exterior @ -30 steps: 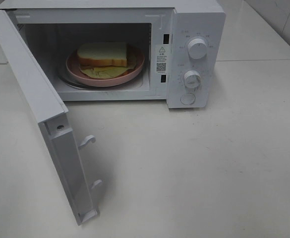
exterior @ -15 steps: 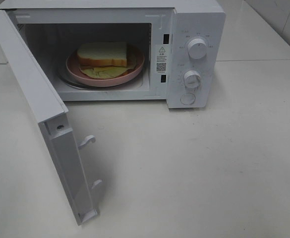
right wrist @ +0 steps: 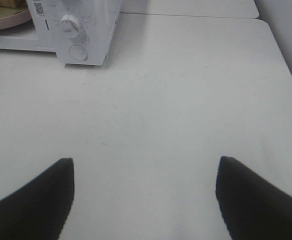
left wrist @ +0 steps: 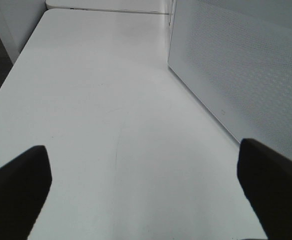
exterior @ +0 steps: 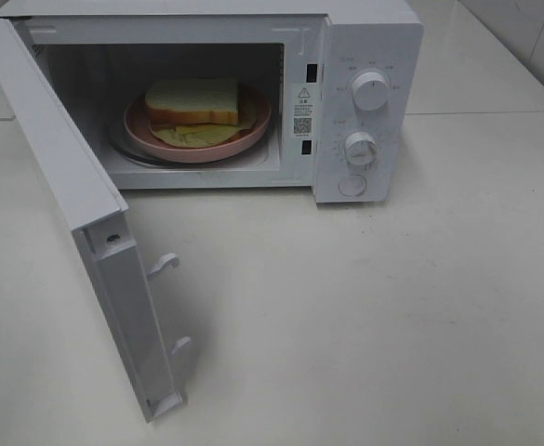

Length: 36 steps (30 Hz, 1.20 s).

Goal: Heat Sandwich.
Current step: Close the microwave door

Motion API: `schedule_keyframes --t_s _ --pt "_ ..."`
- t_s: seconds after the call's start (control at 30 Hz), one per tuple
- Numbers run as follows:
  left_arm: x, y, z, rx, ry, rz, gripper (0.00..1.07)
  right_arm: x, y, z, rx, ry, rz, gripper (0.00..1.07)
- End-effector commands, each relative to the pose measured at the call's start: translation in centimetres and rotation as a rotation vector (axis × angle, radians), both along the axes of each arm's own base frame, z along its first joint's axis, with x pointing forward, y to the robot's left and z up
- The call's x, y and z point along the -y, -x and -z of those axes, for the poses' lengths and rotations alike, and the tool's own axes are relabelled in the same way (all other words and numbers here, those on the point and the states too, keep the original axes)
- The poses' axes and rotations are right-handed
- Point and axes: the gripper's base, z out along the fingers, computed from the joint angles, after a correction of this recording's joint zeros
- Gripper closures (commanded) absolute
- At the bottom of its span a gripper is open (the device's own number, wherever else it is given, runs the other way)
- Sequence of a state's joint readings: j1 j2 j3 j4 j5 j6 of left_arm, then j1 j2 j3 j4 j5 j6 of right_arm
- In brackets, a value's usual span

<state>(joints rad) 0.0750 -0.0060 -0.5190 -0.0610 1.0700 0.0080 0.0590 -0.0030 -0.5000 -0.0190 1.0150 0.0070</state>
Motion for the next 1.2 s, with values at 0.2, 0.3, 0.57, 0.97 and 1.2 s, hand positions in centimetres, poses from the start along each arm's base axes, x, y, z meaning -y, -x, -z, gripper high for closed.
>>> schedule_keyframes --t_s 0.2,0.3,0.57,0.97,1.2 --pt "-0.02 0.22 0.08 0.012 -0.006 0.004 0.10 -0.10 0.32 -0.04 0.045 -0.014 0.035 0.31" --pt "-0.02 0.22 0.08 0.012 -0.006 0.004 0.10 -0.10 0.32 -0.04 0.045 -0.014 0.035 0.31" --pt "-0.02 0.22 0.08 0.012 -0.006 0.004 0.10 -0.10 0.32 -0.04 0.045 -0.014 0.035 0.31" --pt "-0.02 0.22 0.08 0.012 -0.006 0.004 0.10 -0.10 0.32 -0.04 0.045 -0.014 0.035 0.31" --pt "-0.02 0.22 0.08 0.012 -0.006 0.004 0.10 -0.10 0.32 -0.04 0.045 -0.014 0.035 0.31"
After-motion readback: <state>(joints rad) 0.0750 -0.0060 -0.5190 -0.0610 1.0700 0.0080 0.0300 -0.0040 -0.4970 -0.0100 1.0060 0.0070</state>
